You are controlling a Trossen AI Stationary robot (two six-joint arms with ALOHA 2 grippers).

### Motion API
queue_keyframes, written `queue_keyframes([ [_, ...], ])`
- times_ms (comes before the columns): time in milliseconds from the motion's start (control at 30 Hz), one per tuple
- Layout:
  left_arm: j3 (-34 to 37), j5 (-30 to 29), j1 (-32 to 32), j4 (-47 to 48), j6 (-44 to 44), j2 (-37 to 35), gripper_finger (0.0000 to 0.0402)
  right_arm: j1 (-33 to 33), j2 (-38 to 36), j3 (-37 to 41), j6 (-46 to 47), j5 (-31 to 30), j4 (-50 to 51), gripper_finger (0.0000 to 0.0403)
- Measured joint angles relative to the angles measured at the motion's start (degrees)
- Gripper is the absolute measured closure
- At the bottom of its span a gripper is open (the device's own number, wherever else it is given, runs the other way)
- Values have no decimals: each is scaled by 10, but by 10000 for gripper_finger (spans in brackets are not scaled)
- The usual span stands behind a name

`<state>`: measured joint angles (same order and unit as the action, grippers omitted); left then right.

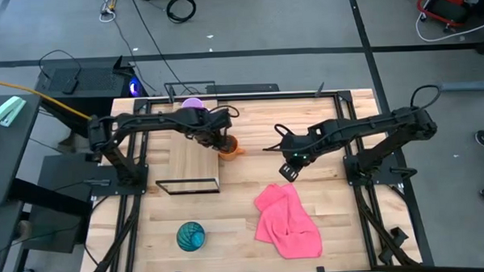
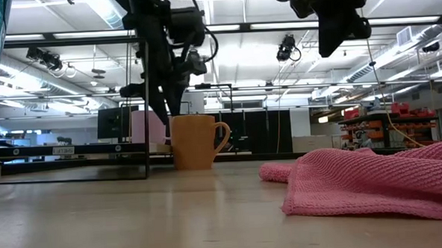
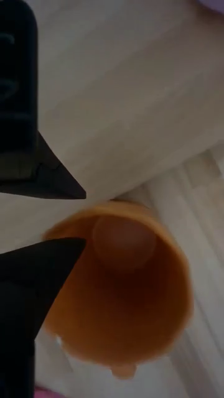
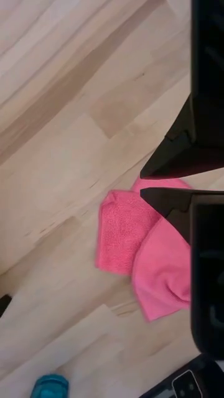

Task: Stack small to large cups/mugs on shelf
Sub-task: Put the orange mug on the shelf

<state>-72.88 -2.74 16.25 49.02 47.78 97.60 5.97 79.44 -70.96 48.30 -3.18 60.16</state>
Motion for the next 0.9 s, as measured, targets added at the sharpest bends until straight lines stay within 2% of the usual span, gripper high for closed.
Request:
queue_keyframes([
  [200,0,1,0,-9,7,9,276,0,0,0,-1,0,-6,361],
  [333,0,1,0,-11,7,9,285,0,0,0,-2,-4,-7,361],
  [767,0,1,0,-16,4,9,378,0,0,0,-2,-14,-7,364],
  [900,0,0,0,-23,4,9,390,0,0,0,-3,-27,-7,364],
])
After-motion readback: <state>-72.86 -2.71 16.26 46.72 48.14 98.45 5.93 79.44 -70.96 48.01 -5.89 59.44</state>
